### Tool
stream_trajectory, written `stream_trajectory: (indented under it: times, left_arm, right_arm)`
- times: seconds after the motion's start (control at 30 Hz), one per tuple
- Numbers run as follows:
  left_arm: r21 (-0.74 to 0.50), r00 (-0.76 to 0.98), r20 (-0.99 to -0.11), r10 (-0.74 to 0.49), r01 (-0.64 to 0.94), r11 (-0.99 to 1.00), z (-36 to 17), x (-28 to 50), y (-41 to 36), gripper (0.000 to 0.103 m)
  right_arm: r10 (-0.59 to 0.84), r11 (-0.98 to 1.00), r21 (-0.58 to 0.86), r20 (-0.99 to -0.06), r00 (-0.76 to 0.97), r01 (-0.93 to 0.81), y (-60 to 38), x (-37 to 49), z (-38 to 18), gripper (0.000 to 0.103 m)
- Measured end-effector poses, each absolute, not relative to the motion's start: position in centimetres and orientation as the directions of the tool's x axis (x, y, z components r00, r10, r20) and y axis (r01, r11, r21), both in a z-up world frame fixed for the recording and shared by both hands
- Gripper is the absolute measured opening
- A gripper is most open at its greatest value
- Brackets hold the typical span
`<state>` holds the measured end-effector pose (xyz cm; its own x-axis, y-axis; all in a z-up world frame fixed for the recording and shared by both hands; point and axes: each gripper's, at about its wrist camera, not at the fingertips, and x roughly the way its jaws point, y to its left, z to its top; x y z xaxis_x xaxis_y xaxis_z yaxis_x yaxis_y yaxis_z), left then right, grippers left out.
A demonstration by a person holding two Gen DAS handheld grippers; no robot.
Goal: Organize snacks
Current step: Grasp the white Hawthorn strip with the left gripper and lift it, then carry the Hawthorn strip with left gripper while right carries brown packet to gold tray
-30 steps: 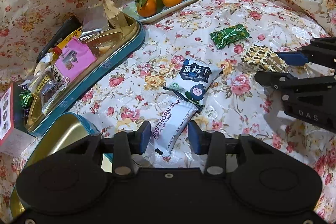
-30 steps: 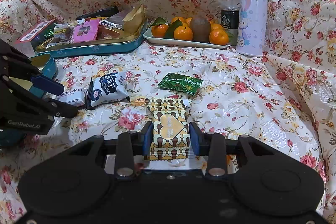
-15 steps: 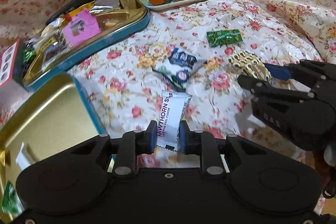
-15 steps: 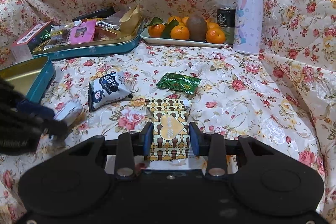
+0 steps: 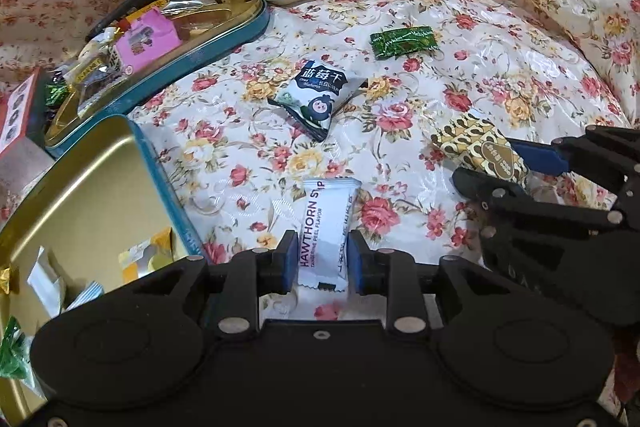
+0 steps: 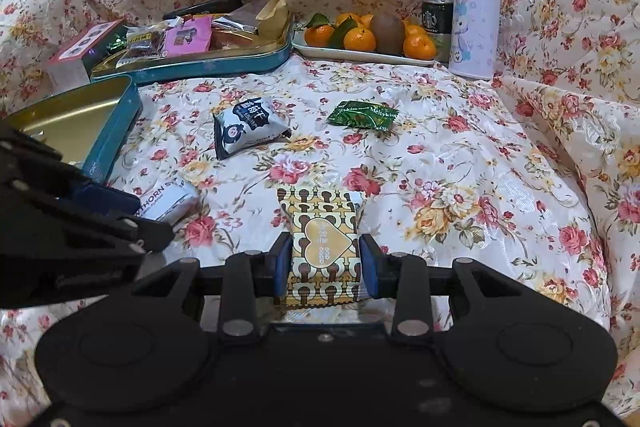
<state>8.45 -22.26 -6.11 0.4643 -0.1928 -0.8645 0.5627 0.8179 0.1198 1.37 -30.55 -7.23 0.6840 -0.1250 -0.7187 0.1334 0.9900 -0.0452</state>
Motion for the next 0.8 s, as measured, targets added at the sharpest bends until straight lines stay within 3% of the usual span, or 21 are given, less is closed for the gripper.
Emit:
stream_trajectory:
  times: [0.3, 0.5, 0.8]
  left_arm:
    - [0.089, 0.457, -0.864, -0.214, 0.556, 0.827, -6.3, 9.2, -22.1, 0.044]
    - [0.026, 0.443, -0.863, -0.243, 0.52, 0.854, -6.0, 9.3, -21.9, 0.028]
    - [0.0, 0.492, -0.83, -0.264, 0.473, 0.881, -3.3, 7.3, -19.3, 0.028]
  right_arm:
    - [-0.118, 0.99, -0.035, -0.719, 0.685, 0.133, -30.7, 1.6, -7.3, 0.039]
    - [-0.114, 0.99, -0.023, -0.721, 0.684, 0.14, -30.8, 1.7, -7.3, 0.038]
    - [-0.086, 0.983, 0.049, -0.727, 0.681, 0.177, -30.6, 0.4, -5.9, 0.037]
